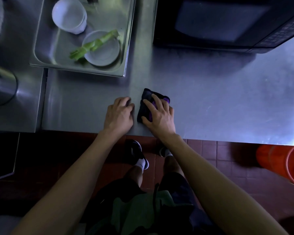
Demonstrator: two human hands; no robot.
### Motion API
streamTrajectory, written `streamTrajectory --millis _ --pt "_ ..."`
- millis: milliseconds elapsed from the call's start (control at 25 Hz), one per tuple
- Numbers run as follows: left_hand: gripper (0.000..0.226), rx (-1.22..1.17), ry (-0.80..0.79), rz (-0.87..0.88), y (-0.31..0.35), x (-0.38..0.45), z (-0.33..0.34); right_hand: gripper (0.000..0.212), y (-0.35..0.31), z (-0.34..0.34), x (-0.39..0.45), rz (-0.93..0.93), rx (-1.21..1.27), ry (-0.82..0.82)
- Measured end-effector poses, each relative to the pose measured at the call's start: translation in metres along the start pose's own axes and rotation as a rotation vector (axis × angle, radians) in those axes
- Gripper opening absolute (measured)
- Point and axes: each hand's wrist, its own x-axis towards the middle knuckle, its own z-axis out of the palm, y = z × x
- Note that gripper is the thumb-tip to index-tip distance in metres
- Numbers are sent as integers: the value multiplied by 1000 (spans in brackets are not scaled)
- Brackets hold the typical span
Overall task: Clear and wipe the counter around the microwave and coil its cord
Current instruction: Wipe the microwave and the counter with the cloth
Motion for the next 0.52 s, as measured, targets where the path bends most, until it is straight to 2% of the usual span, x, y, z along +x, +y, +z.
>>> streamTrajectory --millis 160,520 --pt "27 -20 58 -45 8 -1 6 68 -6 12 -28 28 -38 47" --pt "37 -51 78 89 50 31 14 66 26 -3 -37 39 -48 94"
